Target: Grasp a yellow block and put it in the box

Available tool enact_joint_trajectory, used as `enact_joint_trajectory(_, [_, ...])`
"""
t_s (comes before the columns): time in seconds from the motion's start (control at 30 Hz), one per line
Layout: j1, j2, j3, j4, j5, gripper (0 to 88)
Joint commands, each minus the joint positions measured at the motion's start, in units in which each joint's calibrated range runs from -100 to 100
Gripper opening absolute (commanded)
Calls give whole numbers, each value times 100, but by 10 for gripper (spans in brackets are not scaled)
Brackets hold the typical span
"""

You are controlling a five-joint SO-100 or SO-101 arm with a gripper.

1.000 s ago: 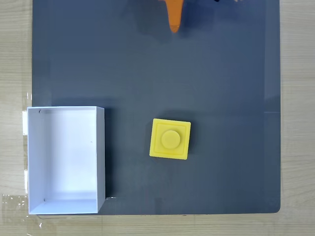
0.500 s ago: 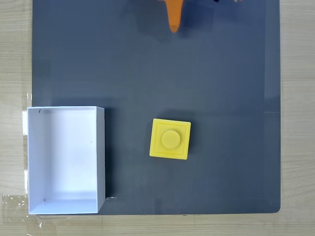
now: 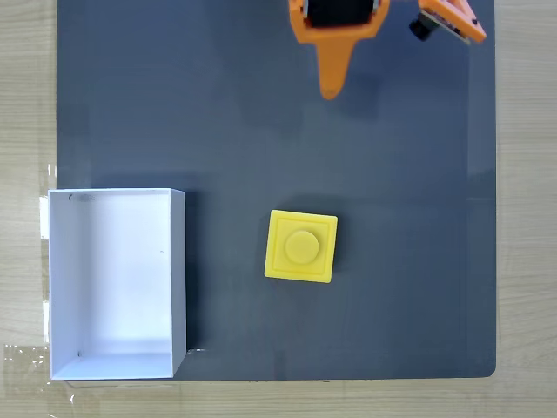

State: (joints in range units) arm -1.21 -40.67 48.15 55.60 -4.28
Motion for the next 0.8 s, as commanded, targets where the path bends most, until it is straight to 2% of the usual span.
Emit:
enact_joint_trajectory(0.0, [-30,1473,-2495,731,8,19])
enact_joint_trajectory(0.2, [189,3219,-5263,1918,8,43])
enact_joint_trajectory(0.27, [315,3626,-5887,2145,8,116])
enact_joint_trajectory(0.33, [458,3956,-6321,2302,13,224])
enact_joint_trajectory(0.5, [770,4541,-6791,2520,19,444])
enact_joint_trajectory(0.63, [930,4872,-6728,2520,166,520])
enact_joint_trajectory(0.77, [997,5321,-6809,2520,229,534])
